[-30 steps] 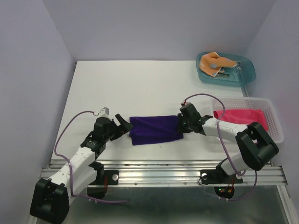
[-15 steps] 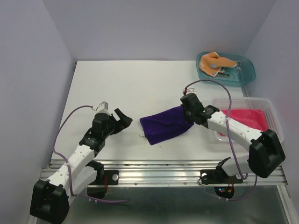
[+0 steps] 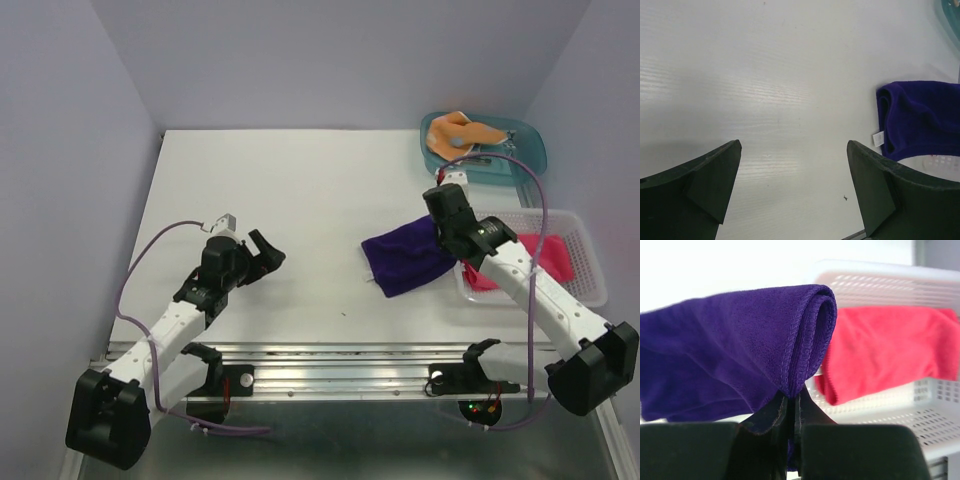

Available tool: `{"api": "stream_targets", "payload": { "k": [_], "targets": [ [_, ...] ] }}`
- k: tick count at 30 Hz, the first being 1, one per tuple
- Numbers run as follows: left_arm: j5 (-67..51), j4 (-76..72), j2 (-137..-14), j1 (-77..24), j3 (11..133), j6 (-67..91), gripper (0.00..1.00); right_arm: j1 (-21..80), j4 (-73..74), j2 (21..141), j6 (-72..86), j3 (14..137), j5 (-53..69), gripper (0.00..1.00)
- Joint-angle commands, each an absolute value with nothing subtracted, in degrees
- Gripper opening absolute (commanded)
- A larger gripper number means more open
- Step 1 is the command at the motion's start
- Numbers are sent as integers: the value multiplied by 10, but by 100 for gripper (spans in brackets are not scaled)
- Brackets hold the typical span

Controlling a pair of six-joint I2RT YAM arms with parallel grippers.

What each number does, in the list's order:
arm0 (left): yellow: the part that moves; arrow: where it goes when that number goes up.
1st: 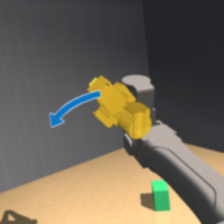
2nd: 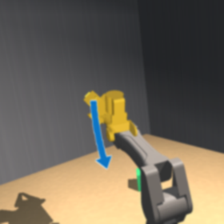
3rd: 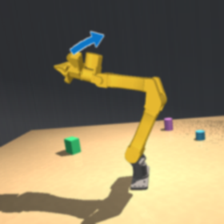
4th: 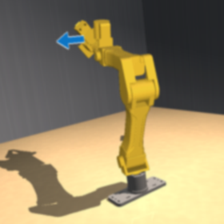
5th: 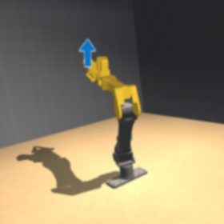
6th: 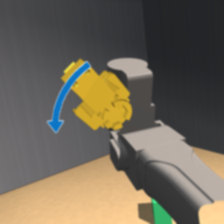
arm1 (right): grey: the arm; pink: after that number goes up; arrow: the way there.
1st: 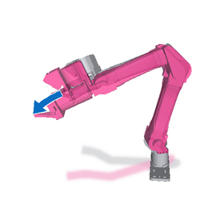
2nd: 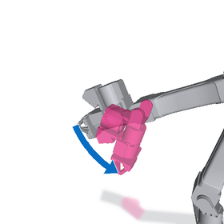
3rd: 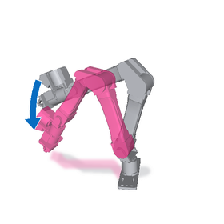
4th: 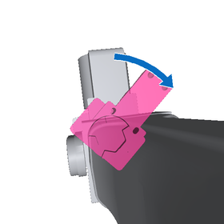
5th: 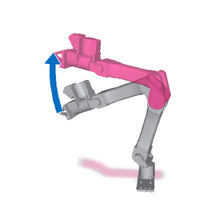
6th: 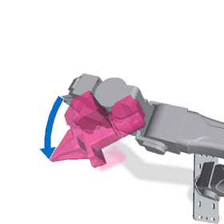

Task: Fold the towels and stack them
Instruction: Neatly place the folded towel into the bin

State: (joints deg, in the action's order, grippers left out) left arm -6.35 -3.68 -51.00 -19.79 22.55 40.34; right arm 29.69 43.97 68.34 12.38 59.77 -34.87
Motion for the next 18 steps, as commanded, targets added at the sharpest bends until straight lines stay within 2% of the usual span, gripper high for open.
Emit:
{"api": "stream_targets", "payload": {
  "k": [1,8,18],
  "targets": [
    [-72,-67,-516,-200,256,389,99,263,431,645,61,657,-395,1],
    [-87,-71,-537,-200,258,384,99,209,420,624,7,716,-384,1],
    [-95,-76,-560,-200,263,377,99,207,460,621,-12,807,-392,1]
  ]
}}
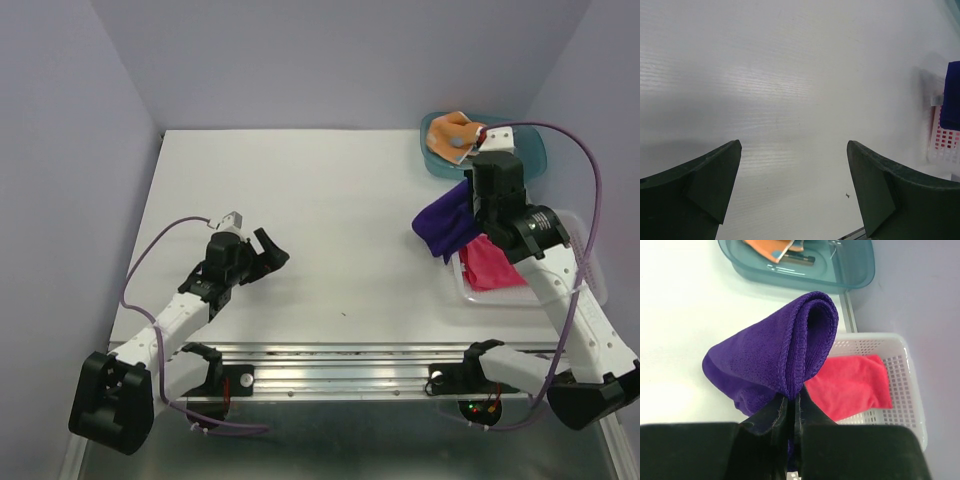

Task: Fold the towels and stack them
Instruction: Neatly place the folded towel into the bin

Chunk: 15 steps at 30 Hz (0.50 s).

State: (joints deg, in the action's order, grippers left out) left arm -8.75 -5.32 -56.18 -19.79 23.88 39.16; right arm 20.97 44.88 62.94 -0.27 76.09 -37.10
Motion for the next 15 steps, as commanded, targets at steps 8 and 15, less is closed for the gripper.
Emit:
{"api": "stream_targets", "payload": {
  "k": [8,15],
  "targets": [
    [-98,-80,-558,-200,260,376,99,207,496,606,27,806,-409,1],
    [-102,-87,-567,-200,256,374,99,192,516,601,44,798,-453,1]
  ]
}}
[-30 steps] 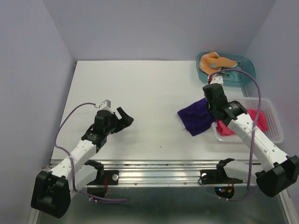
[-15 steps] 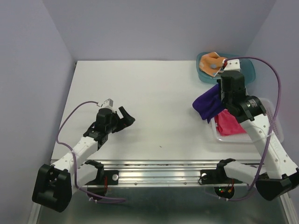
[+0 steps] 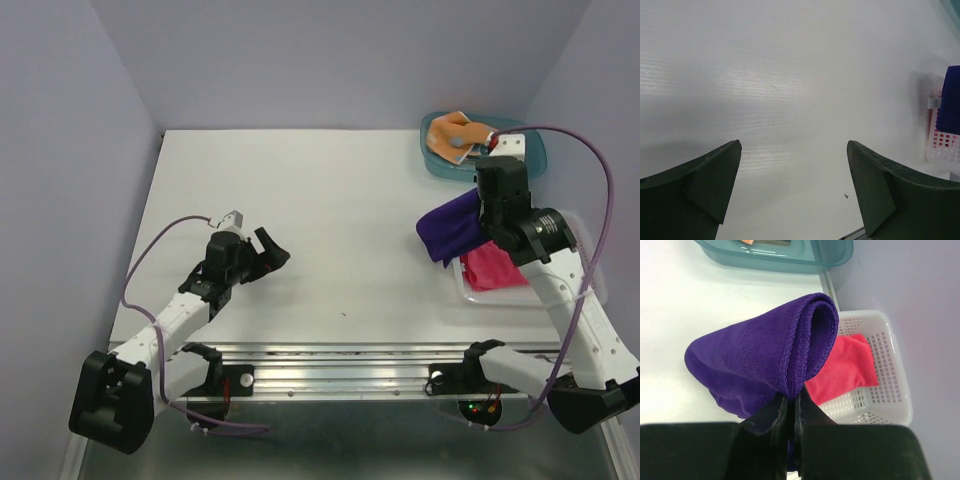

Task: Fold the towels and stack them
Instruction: Neatly place the folded towel into the bin

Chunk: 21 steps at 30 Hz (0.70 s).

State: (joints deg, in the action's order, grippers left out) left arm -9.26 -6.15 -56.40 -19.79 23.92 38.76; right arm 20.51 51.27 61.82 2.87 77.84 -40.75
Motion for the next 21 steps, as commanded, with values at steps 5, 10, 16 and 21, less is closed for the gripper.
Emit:
{"api": "stream_targets", "payload": {
  "k": [5,10,16,21],
  "targets": [
    [-106,-92,-576,-200,253,371,99,133,490,635,20,780,-443,1],
    [-104,-94,-577,-200,251,369,99,5,454,676,-10,726,-368,1],
    [-104,-97,-578,-200,251,366,99,-31,390,701,-33,672,-316,1],
    [-98,-97,-575,-200,250,360,99,-61,368,715,-56,656,-337,1]
  ]
}}
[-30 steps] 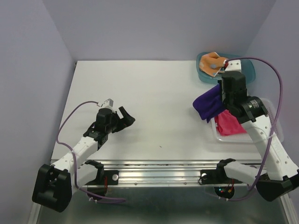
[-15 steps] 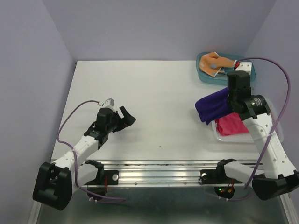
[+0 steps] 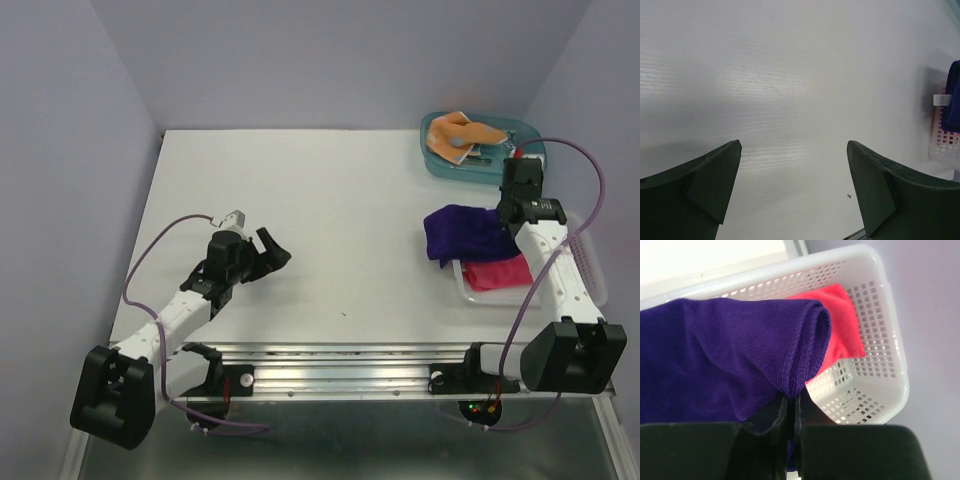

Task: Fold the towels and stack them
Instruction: Neatly place the folded towel into the bin

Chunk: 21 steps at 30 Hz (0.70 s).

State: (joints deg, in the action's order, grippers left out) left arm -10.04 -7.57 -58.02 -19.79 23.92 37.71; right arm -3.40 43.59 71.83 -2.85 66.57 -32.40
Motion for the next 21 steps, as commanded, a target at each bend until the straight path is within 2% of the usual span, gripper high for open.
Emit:
{"api": "stream_targets", "payload": {
  "k": [1,21],
  "targets": [
    [-97,-96,-576,-200,250,359,99,-67,366,715,-60,652,-340,1],
    [-110,-105,-571,-200,249,356,99,-111,349,702,-144,577,-376,1]
  ]
}}
